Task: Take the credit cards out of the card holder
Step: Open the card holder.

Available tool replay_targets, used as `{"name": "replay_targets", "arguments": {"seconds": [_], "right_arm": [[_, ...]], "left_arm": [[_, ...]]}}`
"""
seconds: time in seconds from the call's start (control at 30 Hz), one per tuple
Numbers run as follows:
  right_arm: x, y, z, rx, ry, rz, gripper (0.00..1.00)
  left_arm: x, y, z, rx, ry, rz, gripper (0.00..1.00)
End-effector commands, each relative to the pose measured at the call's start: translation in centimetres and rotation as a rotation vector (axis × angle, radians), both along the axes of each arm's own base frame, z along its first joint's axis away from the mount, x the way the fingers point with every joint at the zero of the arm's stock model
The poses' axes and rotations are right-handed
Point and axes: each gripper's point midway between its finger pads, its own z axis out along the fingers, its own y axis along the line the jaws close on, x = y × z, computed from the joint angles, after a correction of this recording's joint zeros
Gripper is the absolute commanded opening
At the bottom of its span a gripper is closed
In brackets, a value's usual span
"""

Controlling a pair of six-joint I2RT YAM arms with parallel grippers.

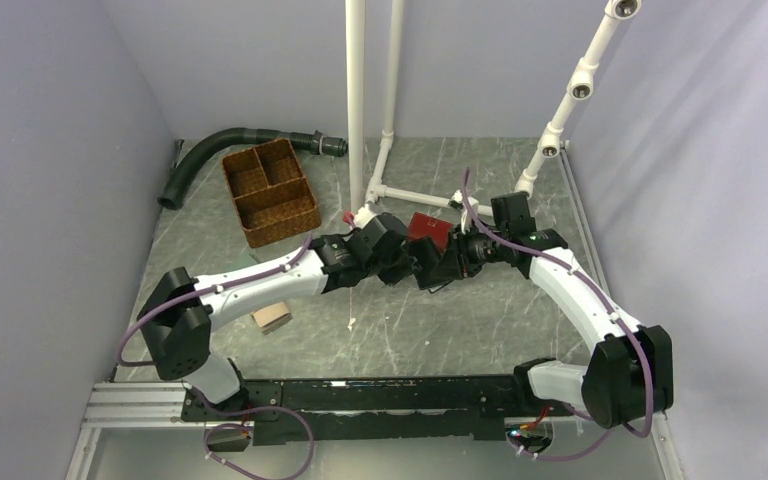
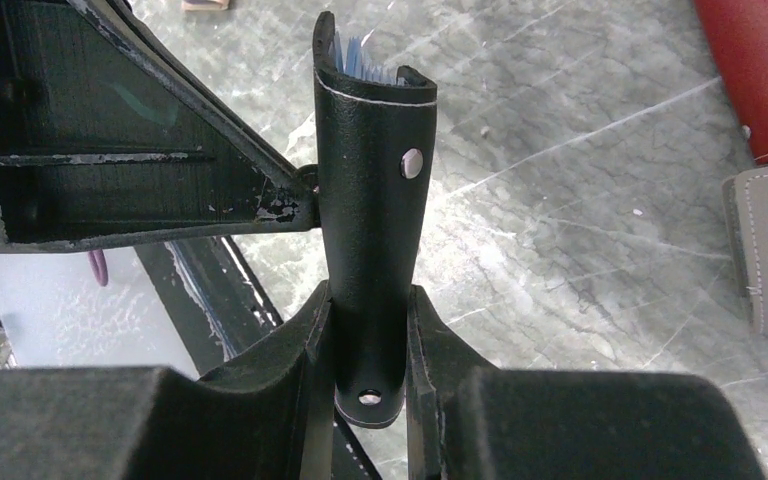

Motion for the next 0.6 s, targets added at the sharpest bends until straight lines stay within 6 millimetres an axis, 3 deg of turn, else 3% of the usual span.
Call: {"name": "replay_targets", "arguments": {"seconds": [0.0,0.27,0.47,0.5,0.53,0.57], "right_arm": [[-0.2,0.5,2.6,0.051,-0.097,0.044,0.00],[-0.2,0.4,2.8,0.058,-0.099,0.045,0.00],[-2.0,1.2,4.1,0.147,-0.118,0.182,0.00],[-2.4,1.3,4.6,0.168,-0.128,0.217,0.00],[-2.8,1.4,5.0,0.188,-0.136,0.246,0.00],[-3.2,1.5,5.4,0.211,-0.142,0.272,0.00]], "left_arm": [[-0.3,3.9,-1.8,0.108,-0.018,0.057,0.00],[-1.3,6.1,-2.4,0.097,-0.055,0.046,0.00],[-2.8,5.9,-2.1,0.016,-0.205,-0.177,0.02],[-3.0,5.8,-1.6,-0.018,-0.253,-0.228,0.11],[-3.3,6.1,-0.9,-0.048,-0.294,-0.257,0.31],[-3.4,6.2,-0.5,-0.073,-0.330,-0.276,0.42]]}}
